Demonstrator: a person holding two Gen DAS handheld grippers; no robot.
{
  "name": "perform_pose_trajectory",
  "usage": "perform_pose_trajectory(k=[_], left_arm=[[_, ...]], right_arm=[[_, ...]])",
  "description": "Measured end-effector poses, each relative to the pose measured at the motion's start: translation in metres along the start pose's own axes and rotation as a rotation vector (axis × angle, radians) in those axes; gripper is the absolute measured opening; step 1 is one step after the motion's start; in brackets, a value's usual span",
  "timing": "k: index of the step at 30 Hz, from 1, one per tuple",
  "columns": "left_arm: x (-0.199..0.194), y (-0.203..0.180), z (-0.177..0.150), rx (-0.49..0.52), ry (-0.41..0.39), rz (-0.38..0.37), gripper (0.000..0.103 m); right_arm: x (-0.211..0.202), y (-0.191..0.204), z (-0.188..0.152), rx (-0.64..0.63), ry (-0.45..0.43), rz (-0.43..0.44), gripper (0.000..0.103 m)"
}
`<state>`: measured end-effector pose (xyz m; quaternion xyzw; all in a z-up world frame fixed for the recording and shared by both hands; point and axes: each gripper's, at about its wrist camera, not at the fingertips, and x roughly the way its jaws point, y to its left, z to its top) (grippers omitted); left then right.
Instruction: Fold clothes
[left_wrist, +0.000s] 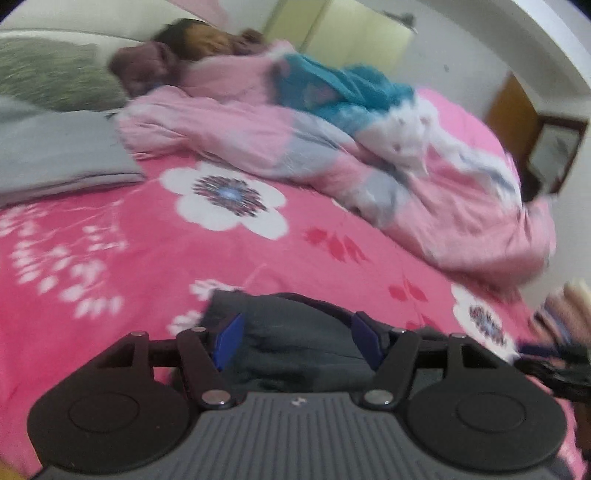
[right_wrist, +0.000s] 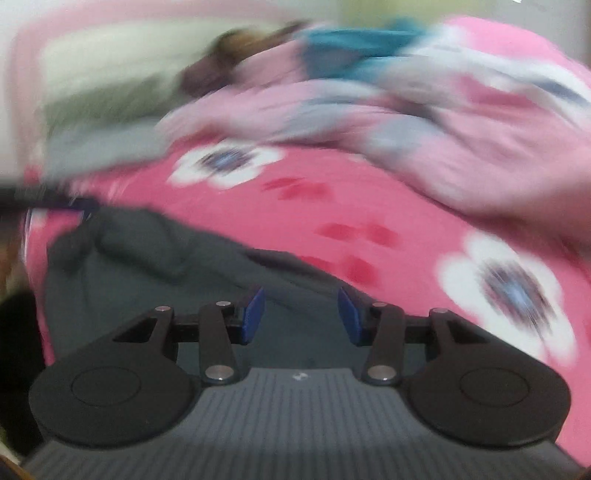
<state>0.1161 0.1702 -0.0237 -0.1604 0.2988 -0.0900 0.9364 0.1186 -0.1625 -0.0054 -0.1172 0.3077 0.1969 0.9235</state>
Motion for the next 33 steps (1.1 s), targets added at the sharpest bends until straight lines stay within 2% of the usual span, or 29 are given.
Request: perform_pose_trajectory(k=[4, 8, 10, 12, 13, 15, 18, 27, 33], left_arm=[[0.024, -0.001, -0.002, 0.038, 0.043, 0.027, 0.065], [0.031, 0.007, -0.006, 0.031, 0.053, 0.029, 0.064], [0.033, 0.01, -0.007, 0.027, 0.051, 0.038, 0.064], [0.034, 0.012, -0.008, 0.023, 0.047, 0.041, 0.064], [0.034, 0.012, -0.008, 0.021, 0.045, 0.042, 0.064], [0.035, 0.012, -0.009, 0.024, 0.041, 0.05, 0.064], [0.035, 0.01, -0.01, 0.036, 0.031, 0.066, 0.064], [0.032, 0.007, 0.0, 0.041, -0.006, 0.082, 0.064], [0.045, 0.007, 0.001, 0.046, 0.011, 0.123, 0.064]], right_arm=[[0.061, 0.006, 0.022, -0.142, 0.085, 0.074, 0.042], [0.09, 0.017, 0.024, -0.25, 0.158, 0.117, 0.042], [0.097, 0.018, 0.021, -0.273, 0.18, 0.134, 0.037], [0.099, 0.02, 0.017, -0.286, 0.195, 0.15, 0.029], [0.1, 0.021, 0.016, -0.29, 0.194, 0.151, 0.027], [0.099, 0.024, 0.014, -0.301, 0.19, 0.149, 0.007], [0.09, 0.03, 0.01, -0.339, 0.165, 0.125, 0.0], [0.066, 0.028, 0.031, -0.356, 0.051, 0.008, 0.0], [0.093, 0.023, 0.029, -0.351, 0.069, -0.018, 0.0]])
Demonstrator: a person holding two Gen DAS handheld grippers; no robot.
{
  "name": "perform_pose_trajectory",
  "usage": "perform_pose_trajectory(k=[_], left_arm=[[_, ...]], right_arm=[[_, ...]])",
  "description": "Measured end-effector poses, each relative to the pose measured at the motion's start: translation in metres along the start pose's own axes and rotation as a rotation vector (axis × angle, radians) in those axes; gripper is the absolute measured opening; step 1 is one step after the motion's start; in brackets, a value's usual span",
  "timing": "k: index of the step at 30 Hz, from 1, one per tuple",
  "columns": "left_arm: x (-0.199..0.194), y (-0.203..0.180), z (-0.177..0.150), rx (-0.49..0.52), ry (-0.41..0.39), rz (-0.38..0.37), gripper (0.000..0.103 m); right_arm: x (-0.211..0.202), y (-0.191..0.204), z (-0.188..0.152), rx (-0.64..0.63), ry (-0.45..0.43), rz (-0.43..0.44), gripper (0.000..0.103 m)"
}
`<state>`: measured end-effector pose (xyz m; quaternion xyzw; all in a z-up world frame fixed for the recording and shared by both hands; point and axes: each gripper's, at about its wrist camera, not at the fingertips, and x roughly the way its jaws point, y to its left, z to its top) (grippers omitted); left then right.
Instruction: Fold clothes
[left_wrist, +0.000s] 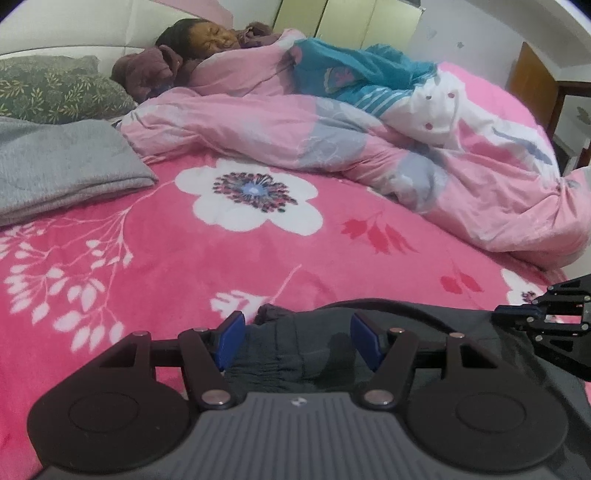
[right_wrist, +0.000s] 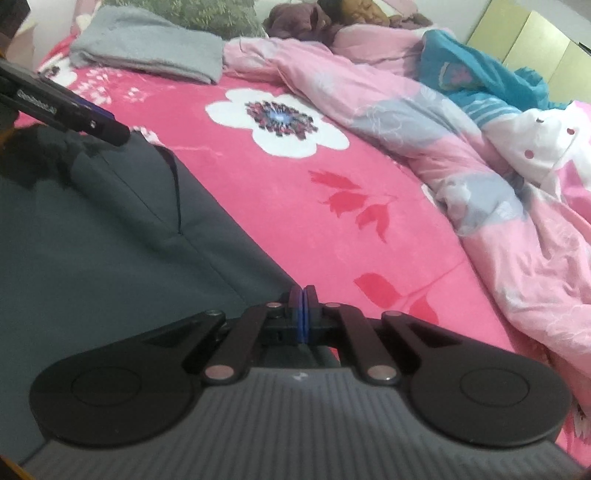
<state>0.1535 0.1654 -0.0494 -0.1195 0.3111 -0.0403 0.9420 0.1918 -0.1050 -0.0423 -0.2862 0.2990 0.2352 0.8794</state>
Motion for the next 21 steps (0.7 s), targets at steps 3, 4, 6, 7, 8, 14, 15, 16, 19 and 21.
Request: perform_pose_trajectory(k=[3, 4, 6, 7, 8, 14, 15, 16, 19, 21], left_arm=[[0.005, 0.001, -0.002, 0.004, 0.011, 0.014, 0.064], [0.006, 0.001, -0.003, 0.005, 0.016, 0.017, 0.064], [0.008, 0.001, -0.005, 0.012, 0.027, 0.024, 0.064], [0.009, 0.0, -0.006, 0.016, 0.03, 0.029, 0.064], [0.01, 0.0, -0.006, 0.018, 0.032, 0.032, 0.064], [0.012, 0.003, -0.007, 0.012, 0.044, 0.042, 0.065], [0.014, 0.004, -0.007, 0.007, 0.049, 0.044, 0.065], [0.015, 0.005, -0.007, 0.003, 0.052, 0.046, 0.066], [0.017, 0.005, -0.007, 0.002, 0.054, 0.056, 0.067], [0.019, 0.004, -0.007, 0.003, 0.056, 0.063, 0.067]], right_arm=[[0.018, -0.003, -0.004, 0.033, 0.008, -0.008, 0.0], [0.024, -0.004, -0.006, 0.048, 0.013, -0.015, 0.0], [0.031, -0.01, -0.01, 0.098, 0.023, -0.034, 0.0], [0.031, -0.017, -0.013, 0.14, 0.027, -0.042, 0.0], [0.031, -0.024, -0.015, 0.181, 0.031, -0.049, 0.001], [-0.053, -0.105, -0.055, 0.559, -0.118, -0.108, 0.032], [-0.071, -0.117, -0.068, 0.614, -0.134, -0.129, 0.035], [-0.087, -0.128, -0.083, 0.665, -0.142, -0.149, 0.037], [-0.121, -0.151, -0.129, 0.795, -0.14, -0.186, 0.045], [-0.128, -0.156, -0.157, 0.86, -0.116, -0.181, 0.046]])
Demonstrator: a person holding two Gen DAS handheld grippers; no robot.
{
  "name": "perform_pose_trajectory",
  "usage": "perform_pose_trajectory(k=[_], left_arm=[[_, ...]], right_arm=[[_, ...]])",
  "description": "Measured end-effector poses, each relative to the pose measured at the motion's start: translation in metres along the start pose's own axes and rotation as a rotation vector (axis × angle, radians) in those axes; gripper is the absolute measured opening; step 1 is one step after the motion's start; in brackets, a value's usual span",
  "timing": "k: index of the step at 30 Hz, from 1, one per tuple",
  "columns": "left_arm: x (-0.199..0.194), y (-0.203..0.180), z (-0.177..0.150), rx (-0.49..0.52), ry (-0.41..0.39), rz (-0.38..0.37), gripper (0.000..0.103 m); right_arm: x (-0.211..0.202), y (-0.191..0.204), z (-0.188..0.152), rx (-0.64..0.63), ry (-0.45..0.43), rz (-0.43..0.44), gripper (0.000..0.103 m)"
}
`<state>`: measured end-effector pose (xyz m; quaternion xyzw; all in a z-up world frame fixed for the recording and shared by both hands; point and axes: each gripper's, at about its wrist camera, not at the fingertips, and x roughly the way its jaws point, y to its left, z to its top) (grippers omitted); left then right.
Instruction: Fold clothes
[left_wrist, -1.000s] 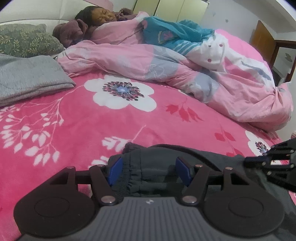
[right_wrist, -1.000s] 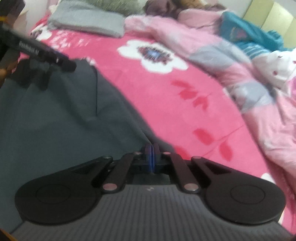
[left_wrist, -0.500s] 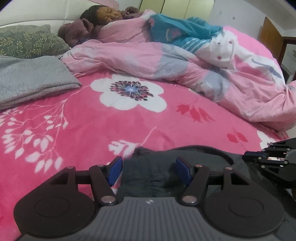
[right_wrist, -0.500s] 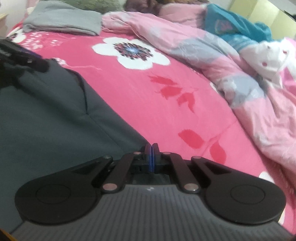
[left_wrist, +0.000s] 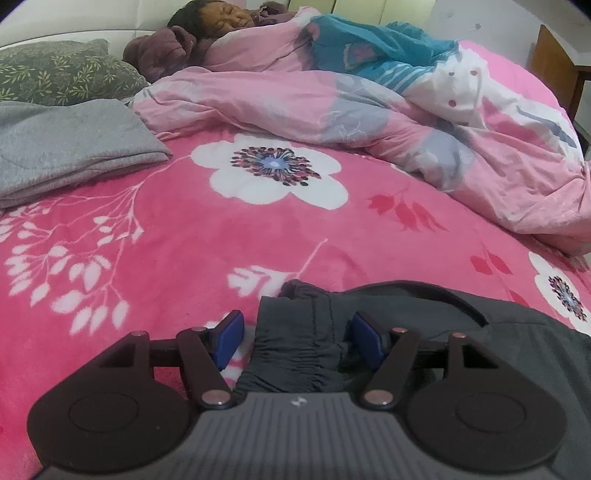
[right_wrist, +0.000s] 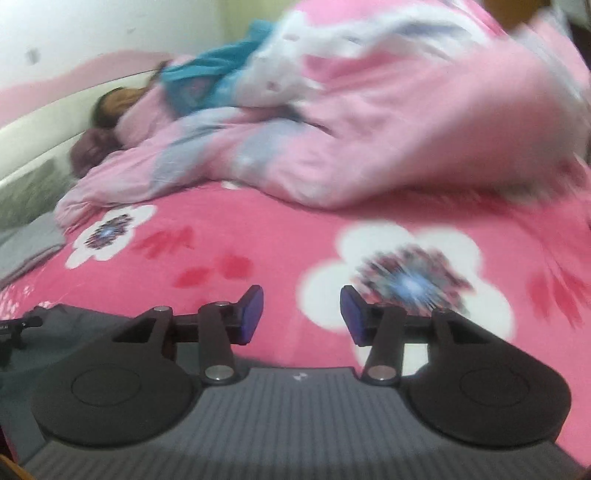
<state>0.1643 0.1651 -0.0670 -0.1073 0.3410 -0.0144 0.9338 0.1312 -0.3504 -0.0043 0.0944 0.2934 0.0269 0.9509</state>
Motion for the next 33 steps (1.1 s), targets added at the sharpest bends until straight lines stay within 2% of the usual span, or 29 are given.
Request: perform_pose_trajectory(k=[3, 8, 10, 14, 15, 19, 22, 26, 29, 30, 33], left_arm=[[0.003, -0.002, 0.0, 0.012, 0.0, 0.015, 0.068], [0.005, -0.006, -0.001, 0.028, -0.002, 0.039, 0.07], [0.005, -0.006, -0.001, 0.032, -0.001, 0.044, 0.07], [0.006, -0.006, 0.001, 0.018, 0.005, 0.05, 0.071], [0.007, -0.006, 0.001, 0.018, 0.006, 0.053, 0.071], [0.009, -0.009, 0.002, 0.026, 0.007, 0.072, 0.073], [0.01, -0.012, 0.002, 0.037, 0.007, 0.078, 0.075], [0.011, -0.011, 0.0, 0.043, 0.001, 0.077, 0.076], [0.011, -0.01, 0.001, 0.041, 0.005, 0.073, 0.076], [0.011, -0.01, 0.002, 0.04, 0.008, 0.071, 0.076], [0.011, -0.01, 0.003, 0.035, 0.014, 0.069, 0.075]], right_arm=[[0.007, -0.016, -0.02, 0.04, 0.034, 0.033, 0.045], [0.04, -0.023, -0.037, 0.036, 0.092, 0.073, 0.045], [0.049, -0.027, -0.043, 0.043, 0.117, 0.083, 0.041], [0.044, -0.037, -0.049, 0.078, 0.1, 0.097, 0.008], [0.041, -0.04, -0.049, 0.091, 0.085, 0.106, 0.007], [0.034, -0.045, -0.048, 0.086, 0.023, 0.082, 0.005], [0.043, -0.048, -0.048, 0.086, 0.037, 0.045, 0.005], [0.053, -0.057, -0.051, 0.099, 0.056, -0.042, 0.004], [0.031, -0.071, -0.046, 0.162, 0.029, -0.158, 0.01], [0.017, -0.074, -0.044, 0.188, 0.026, -0.164, 0.01], [-0.033, -0.059, -0.047, 0.186, 0.014, -0.019, 0.01]])
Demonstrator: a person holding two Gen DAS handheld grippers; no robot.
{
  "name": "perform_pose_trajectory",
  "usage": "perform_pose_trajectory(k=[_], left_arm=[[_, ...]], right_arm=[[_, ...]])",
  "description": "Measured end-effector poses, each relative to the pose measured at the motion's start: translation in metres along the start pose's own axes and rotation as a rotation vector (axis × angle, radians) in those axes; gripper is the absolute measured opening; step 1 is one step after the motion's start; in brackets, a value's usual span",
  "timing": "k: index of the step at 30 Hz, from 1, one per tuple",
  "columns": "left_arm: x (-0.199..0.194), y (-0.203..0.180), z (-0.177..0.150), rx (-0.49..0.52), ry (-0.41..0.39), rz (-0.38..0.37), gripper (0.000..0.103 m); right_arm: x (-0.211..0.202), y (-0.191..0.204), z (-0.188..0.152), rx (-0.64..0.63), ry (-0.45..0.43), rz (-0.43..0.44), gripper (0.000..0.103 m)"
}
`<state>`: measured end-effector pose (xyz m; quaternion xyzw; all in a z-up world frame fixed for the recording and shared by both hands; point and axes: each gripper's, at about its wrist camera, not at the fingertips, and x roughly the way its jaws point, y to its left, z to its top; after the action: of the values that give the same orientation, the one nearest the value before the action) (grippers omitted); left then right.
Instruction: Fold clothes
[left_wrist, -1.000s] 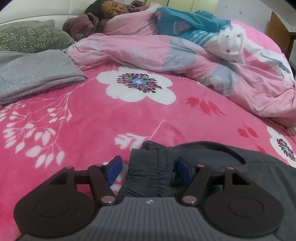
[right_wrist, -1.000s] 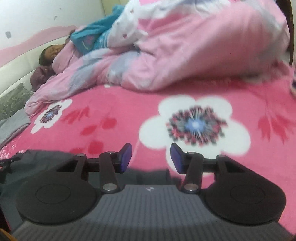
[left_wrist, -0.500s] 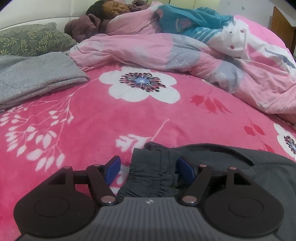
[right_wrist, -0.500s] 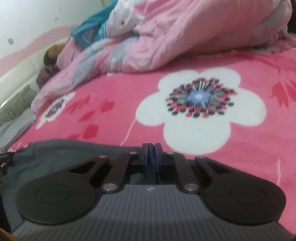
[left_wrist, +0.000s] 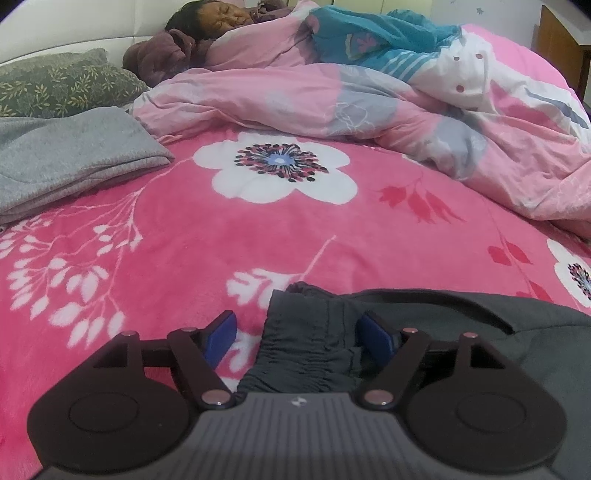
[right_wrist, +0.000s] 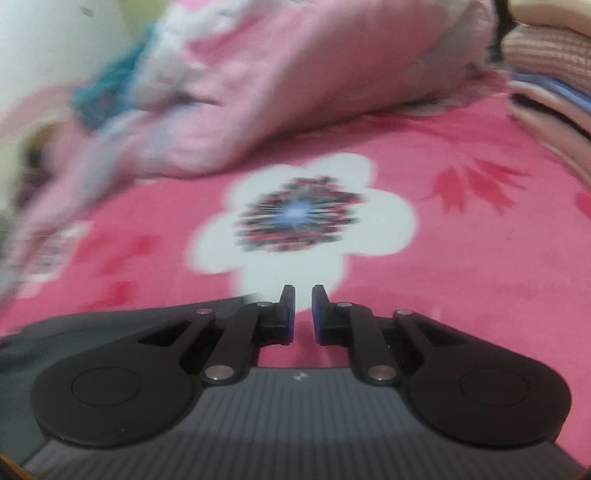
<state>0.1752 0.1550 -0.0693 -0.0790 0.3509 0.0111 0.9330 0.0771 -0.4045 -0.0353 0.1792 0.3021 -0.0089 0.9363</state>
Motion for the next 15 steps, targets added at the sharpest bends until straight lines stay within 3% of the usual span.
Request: perform_pose_trajectory(k=[3, 5, 9, 10, 13, 15], left_arm=[[0.0, -0.001, 0.0, 0.0, 0.002, 0.004, 0.075], [-0.001, -0.001, 0.001, -0.004, 0.003, 0.004, 0.075], [-0.011, 0.003, 0.003, -0.033, -0.021, 0.002, 0.072], [-0.019, 0.003, 0.004, -0.037, -0.04, 0.002, 0.072], [-0.051, -0.002, 0.005, -0.017, -0.113, -0.001, 0.072], [-0.079, -0.019, 0.002, 0.038, -0.16, -0.024, 0.072]], right_arm=[[-0.037, 0.03, -0.027, -0.065, 0.073, 0.145, 0.013], [-0.043, 0.038, -0.051, -0.074, 0.155, 0.178, 0.015], [-0.056, 0.01, -0.083, -0.004, 0.202, -0.035, 0.015], [-0.068, -0.003, -0.085, 0.071, 0.184, -0.074, 0.016], [-0.117, -0.022, -0.087, 0.229, 0.088, -0.062, 0.02], [-0.14, -0.021, -0.098, 0.288, 0.063, -0.024, 0.037]])
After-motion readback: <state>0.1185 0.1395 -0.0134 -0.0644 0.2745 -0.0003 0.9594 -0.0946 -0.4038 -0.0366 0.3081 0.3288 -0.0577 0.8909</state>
